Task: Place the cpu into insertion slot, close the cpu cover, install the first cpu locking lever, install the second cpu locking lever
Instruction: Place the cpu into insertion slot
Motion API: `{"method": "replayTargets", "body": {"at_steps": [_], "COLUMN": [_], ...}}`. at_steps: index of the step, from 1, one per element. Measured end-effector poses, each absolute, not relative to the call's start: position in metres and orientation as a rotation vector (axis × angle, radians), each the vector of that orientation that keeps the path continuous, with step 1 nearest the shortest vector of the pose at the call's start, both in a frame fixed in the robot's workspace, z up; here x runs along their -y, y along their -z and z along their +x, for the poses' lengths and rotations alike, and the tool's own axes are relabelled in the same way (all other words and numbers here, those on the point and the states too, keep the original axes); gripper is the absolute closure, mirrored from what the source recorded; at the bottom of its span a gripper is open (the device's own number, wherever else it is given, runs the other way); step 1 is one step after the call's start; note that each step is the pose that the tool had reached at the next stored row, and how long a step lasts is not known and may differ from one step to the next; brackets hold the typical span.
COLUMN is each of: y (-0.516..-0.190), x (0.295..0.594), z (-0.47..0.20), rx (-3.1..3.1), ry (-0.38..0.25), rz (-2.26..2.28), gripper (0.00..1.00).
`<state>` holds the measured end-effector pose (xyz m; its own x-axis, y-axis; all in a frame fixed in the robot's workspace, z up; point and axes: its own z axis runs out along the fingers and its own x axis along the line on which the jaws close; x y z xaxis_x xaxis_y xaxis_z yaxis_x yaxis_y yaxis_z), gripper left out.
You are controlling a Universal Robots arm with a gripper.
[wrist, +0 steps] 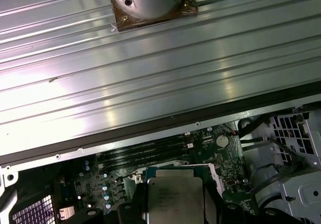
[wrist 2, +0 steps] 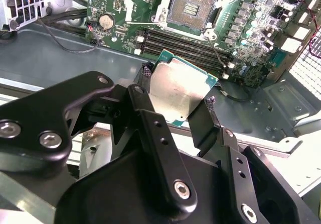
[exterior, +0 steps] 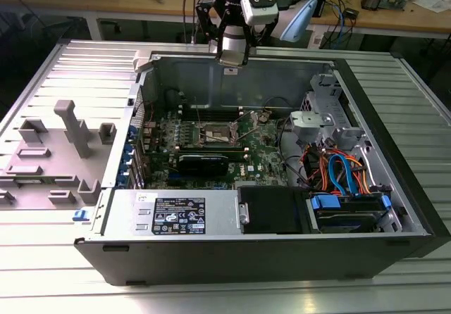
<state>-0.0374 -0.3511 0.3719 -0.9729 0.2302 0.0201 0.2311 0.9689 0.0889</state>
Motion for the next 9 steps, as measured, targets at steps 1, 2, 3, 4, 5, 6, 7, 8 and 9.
{"method": "replayTargets", "body": {"at_steps": [1,2,3,4,5,6,7,8,9], "y": [-0.372,-0.372,-0.3717,-0.3715,-0.3713,-0.3712,-0.371,-0.3709,-0.3708], "x": [0.3511,0.3511,0.3511,0.3512,0.3512,0.3512,0.3512,0.3512,0.3512], "z": [-0.0374,-0.0374,-0.0374,-0.0374,-0.0374,-0.0374,-0.0373,-0.0373,-0.0374], "rx": [3.107,3.107,3.107,3.107,3.107,3.107,3.106,3.105,3.104], "ry": [0.142,0.142,0.142,0.142,0.142,0.142,0.142,0.142,0.142], "rz": [-0.364,-0.364,-0.364,-0.365,-0.367,-0.374,-0.383,-0.391,-0.405], "gripper": [0.46,0.46,0.46,0.46,0.46,0.46,0.46,0.46,0.46]}}
